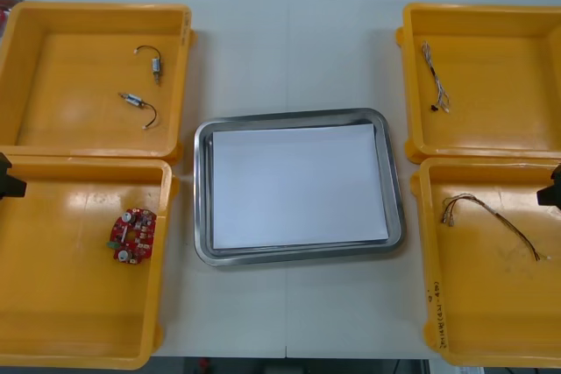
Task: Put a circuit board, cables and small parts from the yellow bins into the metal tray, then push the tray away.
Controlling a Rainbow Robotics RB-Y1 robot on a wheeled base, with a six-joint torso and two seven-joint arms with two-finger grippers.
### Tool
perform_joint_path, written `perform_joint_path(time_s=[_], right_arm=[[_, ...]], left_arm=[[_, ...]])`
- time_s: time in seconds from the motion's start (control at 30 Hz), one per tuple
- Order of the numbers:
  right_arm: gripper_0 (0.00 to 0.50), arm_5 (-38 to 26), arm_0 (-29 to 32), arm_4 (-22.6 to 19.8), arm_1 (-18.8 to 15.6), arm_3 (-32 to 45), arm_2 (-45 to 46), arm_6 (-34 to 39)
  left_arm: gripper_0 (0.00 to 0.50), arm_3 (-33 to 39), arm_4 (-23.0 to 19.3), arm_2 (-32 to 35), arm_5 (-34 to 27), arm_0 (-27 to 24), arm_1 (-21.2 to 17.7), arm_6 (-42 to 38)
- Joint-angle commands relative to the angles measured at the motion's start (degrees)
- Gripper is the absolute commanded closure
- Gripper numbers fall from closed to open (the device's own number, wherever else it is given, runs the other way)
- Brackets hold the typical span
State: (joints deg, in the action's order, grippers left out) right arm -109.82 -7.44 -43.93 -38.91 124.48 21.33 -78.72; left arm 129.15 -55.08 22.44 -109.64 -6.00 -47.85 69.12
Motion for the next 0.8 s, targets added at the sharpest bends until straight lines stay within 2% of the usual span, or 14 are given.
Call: perform_joint_path(time_s=[0.03, 0.2, 0.37, 0.53, 0.67, 0.8], right_arm=[[0.0, 2.2, 3.2, -0.5, 0.5, 1.4, 1.9, -2.5], [0.0, 7.0, 5.3, -0.5, 0.5, 1.3, 0.8, -3.4], [0.0, 15.3, 8.6, 0.9, 0.5, 1.3, -2.0, -4.3], [0.0, 19.4, 10.1, 3.1, 0.5, 0.9, -5.1, -5.0], [0.0, 21.7, 11.0, 3.1, 0.5, -0.6, -6.5, -5.8], [0.0, 24.0, 11.0, 2.4, 0.5, -3.1, -7.1, -12.2]], left_arm=[[0.0, 0.4, -0.9, -0.8, -0.4, 0.6, -1.6, -4.7], [0.0, 0.4, -0.9, -0.8, -0.4, 1.8, -1.6, -6.2], [0.0, 0.5, -1.2, -1.3, -0.4, 2.8, -1.6, -7.8], [0.0, 0.5, -0.9, -3.5, -0.4, 3.1, -1.6, -10.7], [0.0, 0.5, -0.9, -5.2, 1.1, 3.5, -1.2, -13.9], [0.0, 0.4, -0.3, -6.1, 1.3, 3.5, -0.1, -15.2]])
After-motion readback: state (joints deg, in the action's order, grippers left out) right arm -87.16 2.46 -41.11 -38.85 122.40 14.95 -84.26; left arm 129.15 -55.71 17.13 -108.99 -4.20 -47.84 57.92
